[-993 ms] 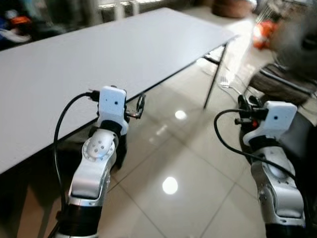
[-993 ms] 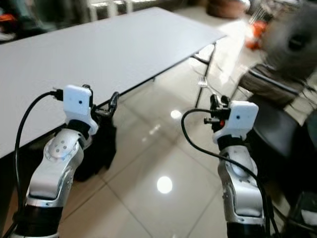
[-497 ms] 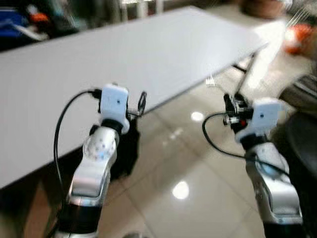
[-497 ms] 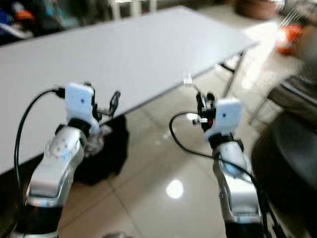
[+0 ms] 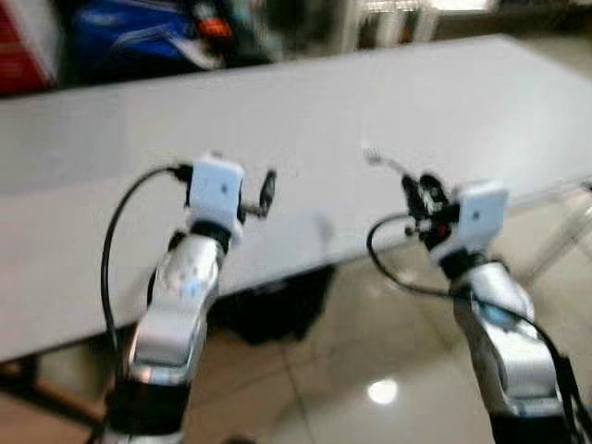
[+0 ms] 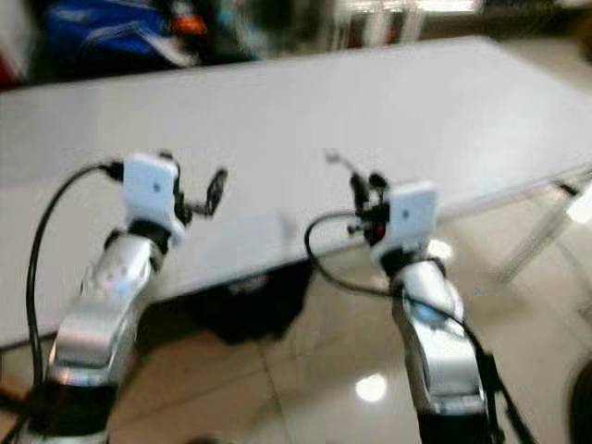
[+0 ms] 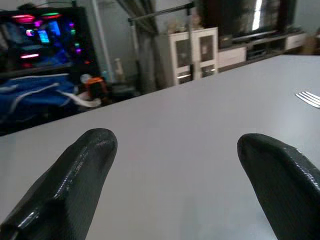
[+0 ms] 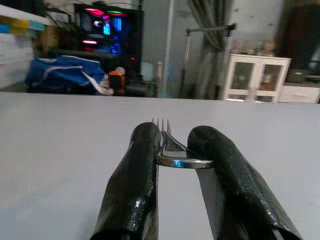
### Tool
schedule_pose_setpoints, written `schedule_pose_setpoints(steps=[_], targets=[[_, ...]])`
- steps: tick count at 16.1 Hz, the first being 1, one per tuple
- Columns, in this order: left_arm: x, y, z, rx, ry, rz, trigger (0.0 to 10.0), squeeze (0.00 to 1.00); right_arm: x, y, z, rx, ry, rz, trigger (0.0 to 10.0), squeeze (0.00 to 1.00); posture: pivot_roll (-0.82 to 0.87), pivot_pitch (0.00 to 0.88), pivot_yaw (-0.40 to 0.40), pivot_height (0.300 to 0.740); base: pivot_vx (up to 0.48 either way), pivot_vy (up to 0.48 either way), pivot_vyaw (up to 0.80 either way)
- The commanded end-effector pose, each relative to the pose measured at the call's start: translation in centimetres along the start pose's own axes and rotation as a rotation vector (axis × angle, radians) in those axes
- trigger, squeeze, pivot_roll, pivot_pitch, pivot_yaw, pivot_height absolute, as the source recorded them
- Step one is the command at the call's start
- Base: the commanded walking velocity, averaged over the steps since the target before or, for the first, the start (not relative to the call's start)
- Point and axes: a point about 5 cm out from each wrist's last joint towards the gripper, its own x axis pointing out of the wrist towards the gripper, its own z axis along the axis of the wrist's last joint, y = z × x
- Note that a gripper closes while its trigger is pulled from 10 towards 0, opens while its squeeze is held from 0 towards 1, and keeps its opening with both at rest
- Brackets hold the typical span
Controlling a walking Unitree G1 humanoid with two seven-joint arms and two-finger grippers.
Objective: Setting the table
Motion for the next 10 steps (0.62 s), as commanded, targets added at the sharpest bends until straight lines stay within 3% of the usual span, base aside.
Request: schedule_pose_setpoints(steps=[1,2,6,10], targets=[[0.18,-0.79,0.45,-0.002,-0.012,-0.026,10.0,0.0,-0.28,-0.78,0.13,-0.018,0.001,-0.025,10.0,0.0,-0.01,0.04,-0.012,0.74,0.416,0.0,0.8],[0.2,-0.76,0.41,-0.001,-0.009,-0.022,10.0,0.0,-0.27,-0.79,0.13,-0.02,0.001,-0.024,10.0,0.0,-0.01,0.043,-0.008,0.74,0.405,0.0,0.8],[0.27,-0.71,-0.17,0.019,0.032,-0.021,10.0,0.0,-0.13,-1.68,0.1,-0.003,0.007,-0.096,10.0,0.0,-0.01,0.061,-0.005,0.74,0.0,0.0,0.0],[0.51,-0.57,-0.27,0.025,0.041,-0.012,10.0,0.0,-0.1,-1.26,0.0,0.001,0.003,-0.098,10.0,0.0,-0.01,0.069,0.004,0.74,0.0,-0.48,0.0]])
